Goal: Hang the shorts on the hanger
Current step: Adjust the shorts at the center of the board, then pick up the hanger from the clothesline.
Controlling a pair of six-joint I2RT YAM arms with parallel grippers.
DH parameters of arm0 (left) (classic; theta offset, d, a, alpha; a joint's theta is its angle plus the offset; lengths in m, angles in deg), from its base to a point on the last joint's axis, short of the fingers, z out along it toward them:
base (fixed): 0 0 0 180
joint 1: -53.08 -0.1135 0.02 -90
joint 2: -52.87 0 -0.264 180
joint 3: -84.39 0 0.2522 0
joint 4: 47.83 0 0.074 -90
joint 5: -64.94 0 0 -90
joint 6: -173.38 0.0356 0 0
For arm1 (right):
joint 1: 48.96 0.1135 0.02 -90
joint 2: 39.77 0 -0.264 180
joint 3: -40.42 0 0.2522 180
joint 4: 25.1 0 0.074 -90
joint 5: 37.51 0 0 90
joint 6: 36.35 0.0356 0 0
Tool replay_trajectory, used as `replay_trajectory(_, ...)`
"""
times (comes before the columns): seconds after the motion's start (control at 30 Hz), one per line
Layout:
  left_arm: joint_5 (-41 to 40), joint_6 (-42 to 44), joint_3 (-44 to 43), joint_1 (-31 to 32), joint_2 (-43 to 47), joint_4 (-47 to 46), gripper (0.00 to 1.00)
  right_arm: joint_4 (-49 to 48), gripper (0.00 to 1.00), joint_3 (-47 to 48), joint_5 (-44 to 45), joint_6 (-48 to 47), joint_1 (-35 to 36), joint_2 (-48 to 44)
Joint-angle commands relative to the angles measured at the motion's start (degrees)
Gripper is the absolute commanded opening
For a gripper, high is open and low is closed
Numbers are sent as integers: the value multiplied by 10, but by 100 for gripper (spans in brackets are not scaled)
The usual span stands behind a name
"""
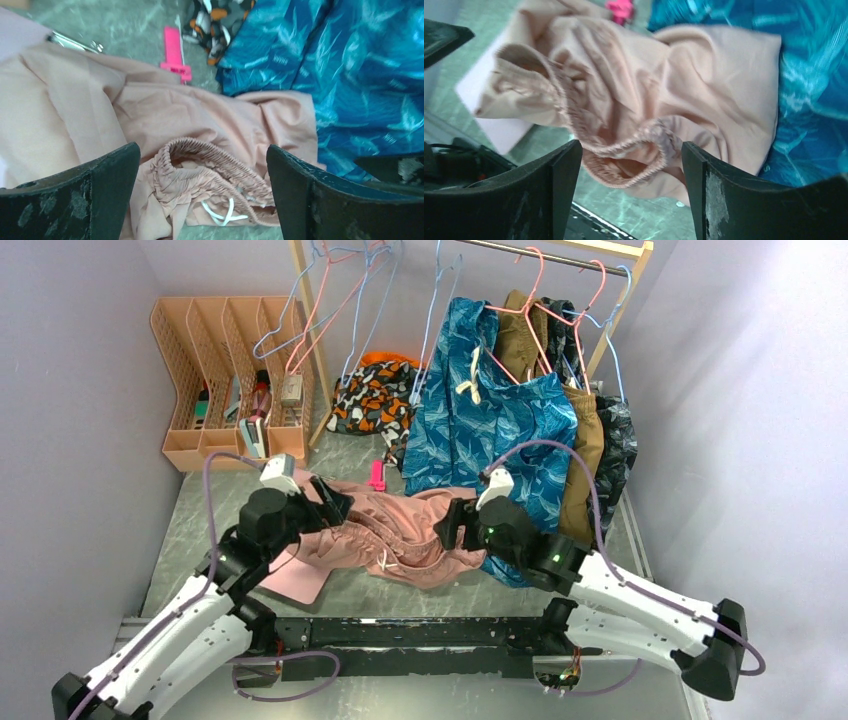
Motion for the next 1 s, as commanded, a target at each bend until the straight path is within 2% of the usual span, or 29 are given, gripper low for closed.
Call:
replay_trajectory(0.0, -75, 5, -96, -2, 28, 113, 100, 90, 78, 110, -19, -67, -2, -19)
replay_trajectory(0.1, -120, 30, -148, -2, 41, 158, 100, 132, 78, 204, -12, -115, -1, -6)
replay_trajectory(0.17, -130, 71, -172, -2, 53, 164, 100, 127, 78, 260, -4, -141, -2, 4)
replay_trajectory(0.37, -103, 230, -167, -2, 100, 93, 95, -17, 75, 351, 44, -198, -1, 44)
replay_trajectory(0.53, -105, 231, -120, -2, 128, 67, 95, -46, 73, 466, 158, -195, -2, 178)
replay_trajectory(0.63, -104, 224, -96, -2, 141, 56, 95, -55, 74, 539, 187, -192, -9, 254)
replay_trajectory(0.77, -100, 229, -94, -2, 139, 51, 95, -33, 74, 622, 176, -165, -55, 337)
replay_trajectory(0.97, -88, 231, -103, -2, 121, 56, 94, -14, 75, 687, 141, -150, -114, 410)
